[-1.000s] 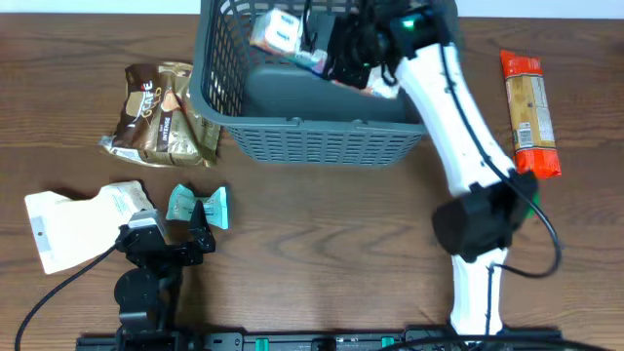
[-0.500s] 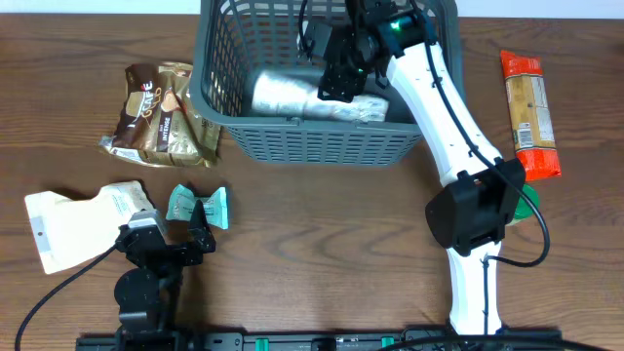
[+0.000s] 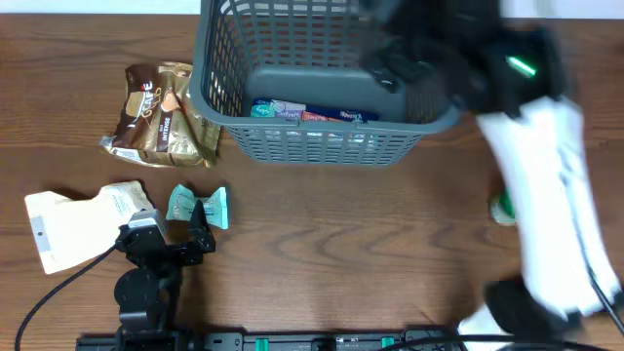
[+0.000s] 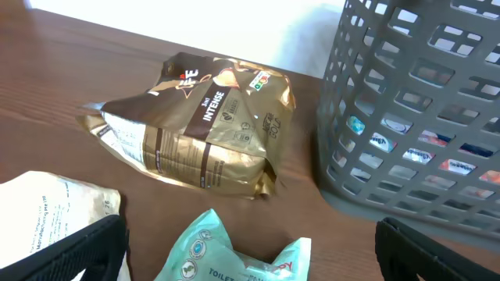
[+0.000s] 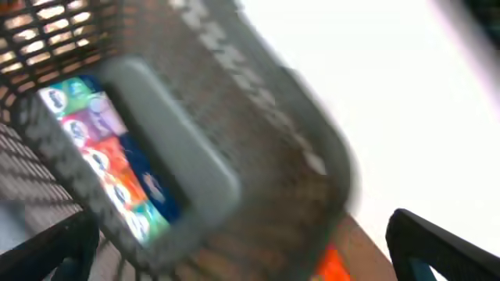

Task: Pack container
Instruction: 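Move the right gripper to the orange spaghetti package and grasp it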

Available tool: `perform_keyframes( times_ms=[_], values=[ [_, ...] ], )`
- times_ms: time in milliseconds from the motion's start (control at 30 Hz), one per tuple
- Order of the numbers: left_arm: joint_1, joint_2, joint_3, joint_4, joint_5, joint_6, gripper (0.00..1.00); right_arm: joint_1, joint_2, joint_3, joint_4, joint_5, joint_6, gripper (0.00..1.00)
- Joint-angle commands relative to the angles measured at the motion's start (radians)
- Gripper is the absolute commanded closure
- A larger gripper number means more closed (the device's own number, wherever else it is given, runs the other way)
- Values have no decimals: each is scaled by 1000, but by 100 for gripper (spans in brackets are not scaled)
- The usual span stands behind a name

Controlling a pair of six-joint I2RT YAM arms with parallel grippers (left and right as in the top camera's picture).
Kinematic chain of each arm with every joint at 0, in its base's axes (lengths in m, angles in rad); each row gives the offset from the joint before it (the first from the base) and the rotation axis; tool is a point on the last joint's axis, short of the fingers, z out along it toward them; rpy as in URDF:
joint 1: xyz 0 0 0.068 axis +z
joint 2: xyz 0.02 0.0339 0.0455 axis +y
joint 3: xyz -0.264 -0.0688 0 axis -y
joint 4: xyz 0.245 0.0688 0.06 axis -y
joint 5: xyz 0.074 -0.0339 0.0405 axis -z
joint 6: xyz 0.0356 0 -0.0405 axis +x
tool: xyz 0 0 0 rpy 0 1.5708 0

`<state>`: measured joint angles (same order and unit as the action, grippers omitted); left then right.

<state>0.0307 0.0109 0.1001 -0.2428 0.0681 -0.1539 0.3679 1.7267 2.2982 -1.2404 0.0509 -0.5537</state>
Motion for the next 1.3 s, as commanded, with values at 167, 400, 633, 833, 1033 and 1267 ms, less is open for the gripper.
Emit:
perform_keyframes(
  times_ms=[167,400,633,833,1033,1267],
  values=[
    [-4,-7,-16,-32,-4,2,2,-264,-155,6,-180,118,246,1],
    [-4,-7,-16,-32,-4,2,2,-548,-124,5,-253,117,453,1],
    [-4,-7,-16,-32,-4,2,2,-700,5,5,-251,72,452,1],
    [-4,-7,-16,-32,-4,2,1,-764,214,5,-235,73,444,1],
    [-4,-7,-16,-32,-4,2,1,-792,423,5,-229,72,445,1],
    [-4,-7,-16,-32,-4,2,2,-800,627,5,-187,50,471,1]
  ],
)
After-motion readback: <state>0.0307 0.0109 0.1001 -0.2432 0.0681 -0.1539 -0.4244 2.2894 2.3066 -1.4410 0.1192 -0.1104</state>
